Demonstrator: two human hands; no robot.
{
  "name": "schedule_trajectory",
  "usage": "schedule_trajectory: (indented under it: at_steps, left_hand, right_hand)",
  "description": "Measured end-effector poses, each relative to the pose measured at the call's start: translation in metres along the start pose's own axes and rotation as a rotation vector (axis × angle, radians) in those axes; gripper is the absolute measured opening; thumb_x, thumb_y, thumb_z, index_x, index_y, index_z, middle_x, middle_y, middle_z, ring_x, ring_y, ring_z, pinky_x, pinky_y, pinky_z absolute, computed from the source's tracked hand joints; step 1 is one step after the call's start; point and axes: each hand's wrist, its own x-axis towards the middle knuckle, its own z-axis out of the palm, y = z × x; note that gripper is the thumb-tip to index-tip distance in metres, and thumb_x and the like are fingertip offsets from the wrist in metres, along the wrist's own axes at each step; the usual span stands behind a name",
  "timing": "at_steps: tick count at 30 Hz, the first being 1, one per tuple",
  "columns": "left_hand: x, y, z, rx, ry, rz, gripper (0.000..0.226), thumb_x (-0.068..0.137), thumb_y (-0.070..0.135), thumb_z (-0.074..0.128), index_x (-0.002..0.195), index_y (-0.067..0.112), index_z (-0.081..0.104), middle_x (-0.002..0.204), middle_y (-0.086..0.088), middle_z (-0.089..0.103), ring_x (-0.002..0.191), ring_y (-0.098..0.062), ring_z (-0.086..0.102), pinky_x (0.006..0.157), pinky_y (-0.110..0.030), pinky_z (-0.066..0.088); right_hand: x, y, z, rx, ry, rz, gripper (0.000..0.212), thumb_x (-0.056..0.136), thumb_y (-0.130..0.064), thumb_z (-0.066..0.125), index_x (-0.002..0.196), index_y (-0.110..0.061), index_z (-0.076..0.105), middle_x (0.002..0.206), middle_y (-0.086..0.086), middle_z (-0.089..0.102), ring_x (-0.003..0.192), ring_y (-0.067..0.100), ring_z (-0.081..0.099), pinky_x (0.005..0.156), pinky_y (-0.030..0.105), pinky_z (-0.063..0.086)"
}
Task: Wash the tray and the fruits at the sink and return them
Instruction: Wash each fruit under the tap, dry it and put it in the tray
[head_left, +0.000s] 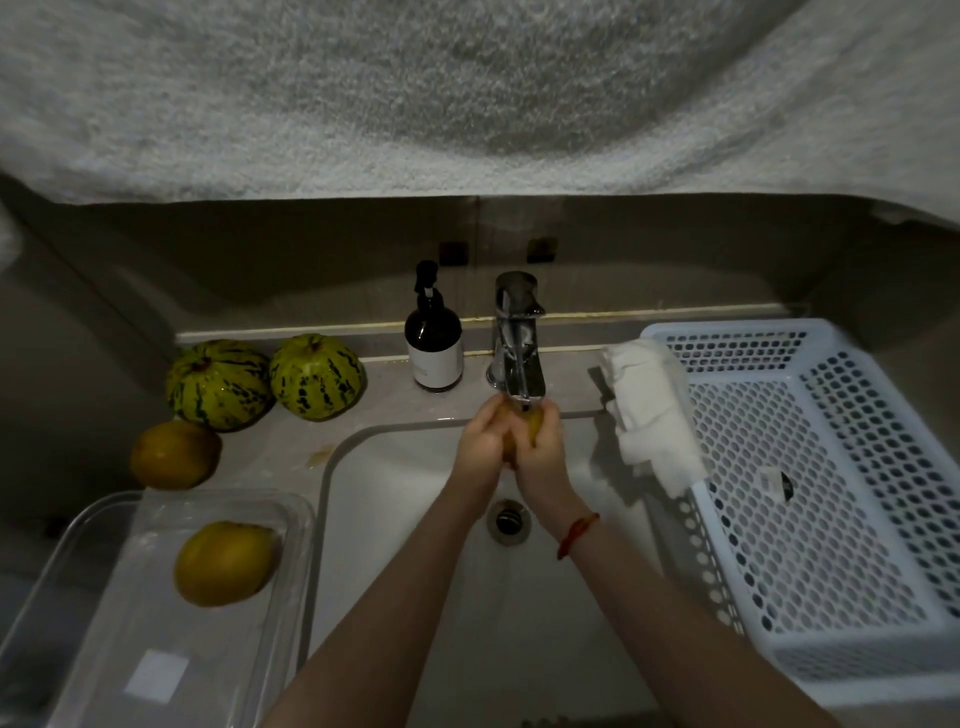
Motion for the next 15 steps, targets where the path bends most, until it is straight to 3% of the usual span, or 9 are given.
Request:
schedule_trajectory:
  at_steps: [2,4,7,10,12,15]
  left_hand:
    - [-0.004,0.006,-0.003,-0.134,-0.056,-0.126,0.042,0.102,0.026,0.032,0.136,0.004,0.044,0.115,-0.024,0.059,0.099,-0.035,0.061,0.079,-0.035,0.056]
    - [-0.004,0.005,-0.006,-0.179,-0.126,-0.207,0.046,0.1,0.039,0.034,0.132,0.007,0.048,0.112,-0.017,0.06,0.093,-0.022,0.062,0.07,-0.029,0.055]
    - [0.002,0.003,-0.009,-0.172,-0.071,-0.226,0.048,0.096,0.037,0.047,0.132,0.005,0.047,0.112,-0.015,0.059,0.092,-0.023,0.063,0.063,-0.028,0.056]
    - [0.006,0.004,-0.006,-0.139,0.019,-0.321,0.059,0.093,0.054,0.041,0.129,0.007,0.044,0.12,-0.02,0.057,0.099,-0.03,0.06,0.073,-0.034,0.052]
    - [0.007,0.005,-0.004,-0.099,0.014,-0.356,0.056,0.095,0.056,0.031,0.123,0.009,0.044,0.105,-0.018,0.059,0.083,-0.025,0.058,0.065,-0.03,0.048]
    - [0.007,0.007,-0.004,-0.068,-0.041,-0.322,0.037,0.1,0.046,0.024,0.104,0.017,0.046,0.087,-0.011,0.055,0.071,-0.02,0.054,0.057,-0.027,0.044]
  right_hand:
    - [-0.003,0.004,0.0,-0.032,-0.085,-0.088,0.038,0.091,-0.003,0.052,0.127,-0.013,0.043,0.12,0.012,0.048,0.11,0.026,0.053,0.087,0.034,0.051]
    - [-0.006,0.006,-0.002,-0.074,-0.162,-0.157,0.043,0.088,0.001,0.052,0.12,-0.027,0.045,0.111,0.004,0.051,0.107,0.022,0.054,0.085,0.029,0.051]
    - [-0.01,0.011,-0.011,-0.108,-0.252,-0.232,0.058,0.082,0.011,0.055,0.124,-0.026,0.043,0.12,0.006,0.053,0.111,0.016,0.051,0.093,0.024,0.045]
    - [-0.006,0.012,-0.025,0.025,-0.265,-0.16,0.062,0.079,0.005,0.066,0.131,-0.019,0.043,0.118,0.003,0.057,0.109,0.016,0.055,0.089,0.018,0.047]
    - [-0.003,0.012,-0.03,-0.047,-0.253,-0.151,0.062,0.079,-0.005,0.071,0.133,-0.017,0.044,0.114,-0.002,0.056,0.101,0.009,0.055,0.076,0.007,0.047]
    - [0.002,0.007,-0.027,0.107,-0.347,0.036,0.053,0.077,-0.002,0.072,0.123,-0.015,0.049,0.104,0.0,0.058,0.096,0.015,0.059,0.075,0.019,0.054]
